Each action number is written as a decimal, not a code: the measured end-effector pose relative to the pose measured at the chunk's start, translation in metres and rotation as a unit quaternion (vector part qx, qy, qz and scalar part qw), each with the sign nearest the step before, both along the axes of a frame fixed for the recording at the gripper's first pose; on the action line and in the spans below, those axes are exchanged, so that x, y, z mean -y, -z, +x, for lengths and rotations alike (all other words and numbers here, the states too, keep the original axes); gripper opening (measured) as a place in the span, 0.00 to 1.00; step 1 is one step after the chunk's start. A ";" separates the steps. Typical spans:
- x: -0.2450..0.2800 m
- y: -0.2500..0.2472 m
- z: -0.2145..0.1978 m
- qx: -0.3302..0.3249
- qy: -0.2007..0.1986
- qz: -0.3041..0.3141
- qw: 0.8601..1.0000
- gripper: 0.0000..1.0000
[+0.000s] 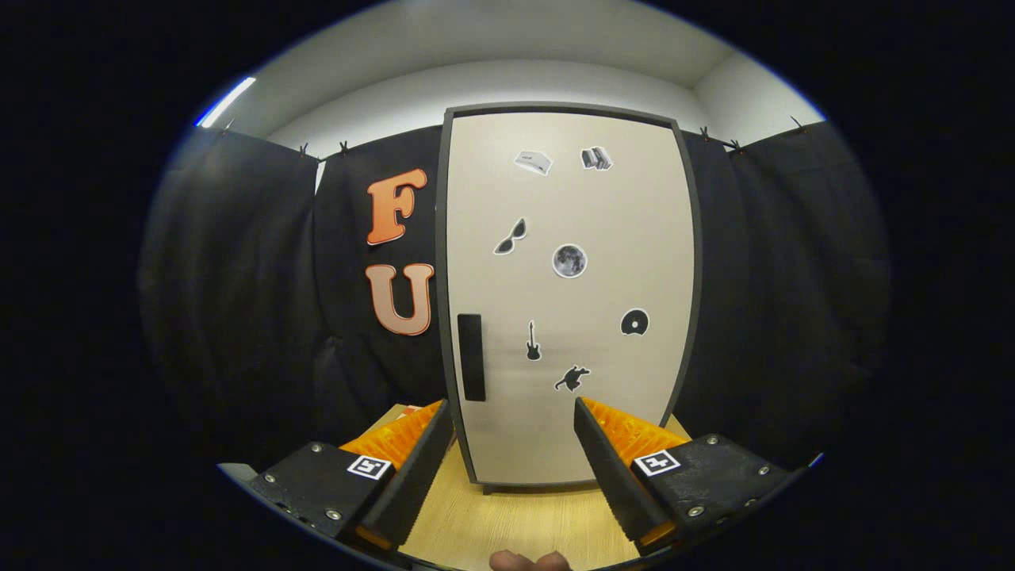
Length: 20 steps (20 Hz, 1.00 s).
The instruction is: Open the shoe cabinet door, grab the shoes and put them into the shoe cabinet, then close the shoe cabinet door.
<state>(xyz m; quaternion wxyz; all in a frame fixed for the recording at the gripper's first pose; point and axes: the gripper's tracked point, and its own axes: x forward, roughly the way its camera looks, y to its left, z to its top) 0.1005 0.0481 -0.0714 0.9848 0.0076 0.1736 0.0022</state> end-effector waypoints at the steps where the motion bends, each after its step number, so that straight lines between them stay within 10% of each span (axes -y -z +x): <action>1: 0.005 -0.009 -0.006 0.008 0.004 0.002 1.000 0.96; 20: 0.070 -0.059 -0.092 0.055 -0.001 0.020 0.998 0.95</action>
